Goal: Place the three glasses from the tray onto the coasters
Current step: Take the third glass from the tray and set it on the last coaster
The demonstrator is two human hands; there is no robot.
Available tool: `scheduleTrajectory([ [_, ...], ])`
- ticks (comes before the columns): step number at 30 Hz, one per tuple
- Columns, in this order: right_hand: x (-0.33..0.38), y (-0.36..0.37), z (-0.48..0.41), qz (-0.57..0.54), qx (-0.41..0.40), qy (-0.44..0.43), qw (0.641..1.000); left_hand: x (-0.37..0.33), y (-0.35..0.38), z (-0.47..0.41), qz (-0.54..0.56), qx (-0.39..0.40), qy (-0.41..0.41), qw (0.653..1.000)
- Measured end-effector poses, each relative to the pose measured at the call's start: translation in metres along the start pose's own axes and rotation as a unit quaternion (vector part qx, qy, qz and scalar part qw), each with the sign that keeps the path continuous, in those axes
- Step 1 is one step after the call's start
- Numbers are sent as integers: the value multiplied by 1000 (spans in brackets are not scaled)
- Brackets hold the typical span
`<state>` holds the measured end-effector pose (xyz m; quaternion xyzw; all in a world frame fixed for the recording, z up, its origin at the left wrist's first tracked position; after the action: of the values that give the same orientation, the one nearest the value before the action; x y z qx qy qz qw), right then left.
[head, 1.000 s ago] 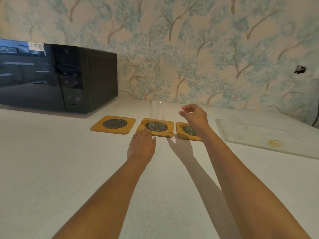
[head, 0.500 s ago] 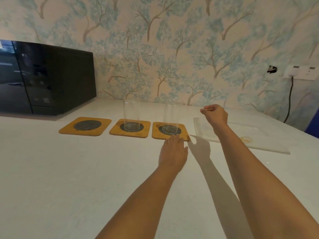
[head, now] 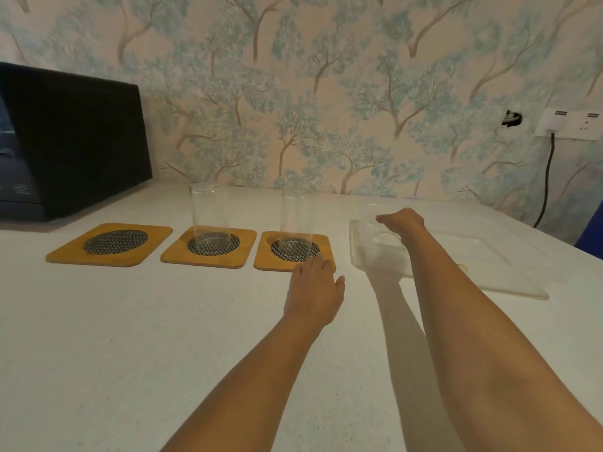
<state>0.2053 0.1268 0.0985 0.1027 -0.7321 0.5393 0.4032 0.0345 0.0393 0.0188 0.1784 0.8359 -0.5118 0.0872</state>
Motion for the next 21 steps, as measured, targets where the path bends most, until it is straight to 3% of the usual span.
scheduleTrajectory([
  [4,1,19,-5,19,98,24,995,2,3,-1,7,-8,-4,1000],
  [10,1,32,-7,21,146,29,989,3,3,-1,17,-9,-8,1000],
  [15,-8,34,-11,10,125,50,991,2,2,-1,18,-6,-9,1000],
  [21,-14,13,-14,-174,4,67,982,2,1,1,23,3,-11,1000],
])
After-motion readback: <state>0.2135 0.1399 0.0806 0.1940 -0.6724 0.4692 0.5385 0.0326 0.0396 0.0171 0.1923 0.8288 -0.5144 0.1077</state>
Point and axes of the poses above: each hand's wrist, its own z-axis away from the middle knuckle, its own y-axis out of the palm, x = y × z, the point moved 7 cm from there along -z, towards the middle knuckle, and after that the axes turned 9 degrees about -x, right-handed, at the moved point
